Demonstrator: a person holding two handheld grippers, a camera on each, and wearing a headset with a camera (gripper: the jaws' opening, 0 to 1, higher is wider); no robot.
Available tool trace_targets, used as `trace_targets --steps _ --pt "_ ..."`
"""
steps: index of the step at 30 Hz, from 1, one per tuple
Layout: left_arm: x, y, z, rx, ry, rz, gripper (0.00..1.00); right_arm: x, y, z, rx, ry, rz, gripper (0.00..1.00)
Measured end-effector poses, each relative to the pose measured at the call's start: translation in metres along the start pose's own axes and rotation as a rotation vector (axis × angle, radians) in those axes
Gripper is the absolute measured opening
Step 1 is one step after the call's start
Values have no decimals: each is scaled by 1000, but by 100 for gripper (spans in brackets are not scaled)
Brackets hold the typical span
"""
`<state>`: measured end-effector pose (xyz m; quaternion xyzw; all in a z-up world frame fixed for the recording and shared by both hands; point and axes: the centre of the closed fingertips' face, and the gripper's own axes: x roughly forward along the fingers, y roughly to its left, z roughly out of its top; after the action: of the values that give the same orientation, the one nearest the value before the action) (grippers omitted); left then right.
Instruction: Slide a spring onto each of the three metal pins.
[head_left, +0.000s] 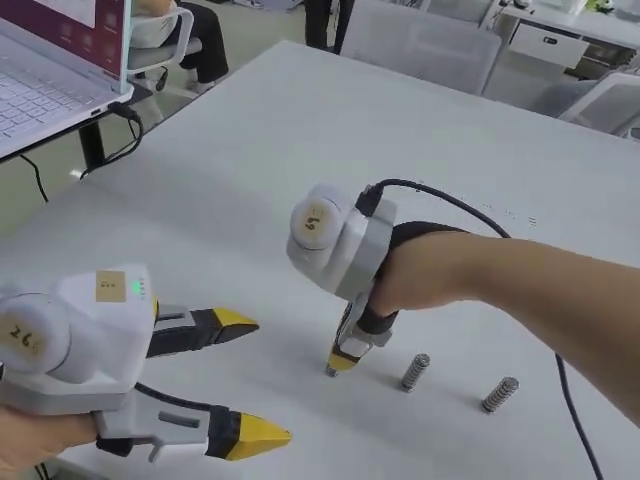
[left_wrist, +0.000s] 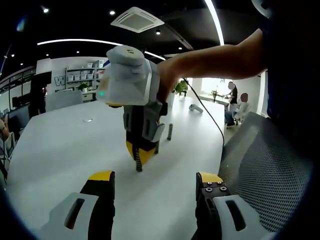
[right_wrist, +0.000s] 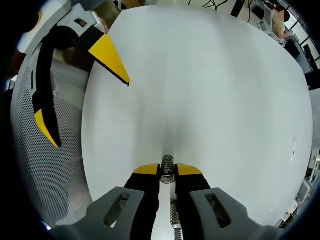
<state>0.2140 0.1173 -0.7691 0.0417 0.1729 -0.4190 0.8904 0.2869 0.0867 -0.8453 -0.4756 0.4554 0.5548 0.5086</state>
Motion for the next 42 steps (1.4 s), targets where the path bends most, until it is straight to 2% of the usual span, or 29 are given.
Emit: trace_targets --steps 9,18,35,38,42 --pt "1 0 -1 0 1 -2 61 5 1 1 -2 -16 -3 9" --pt "1 0 -1 0 4 -4 62 4 1 0 6 -39 -4 17" --pt "7 -1 4 10 12 -24 62 -13 -4 -10 69 -128 -36 33" --pt "8 1 5 5 7 -18 62 -17 -6 -12 85 -159 -51 36" --pt "9 3 9 -9 -12 -8 62 -25 -10 -16 116 -190 -76 36"
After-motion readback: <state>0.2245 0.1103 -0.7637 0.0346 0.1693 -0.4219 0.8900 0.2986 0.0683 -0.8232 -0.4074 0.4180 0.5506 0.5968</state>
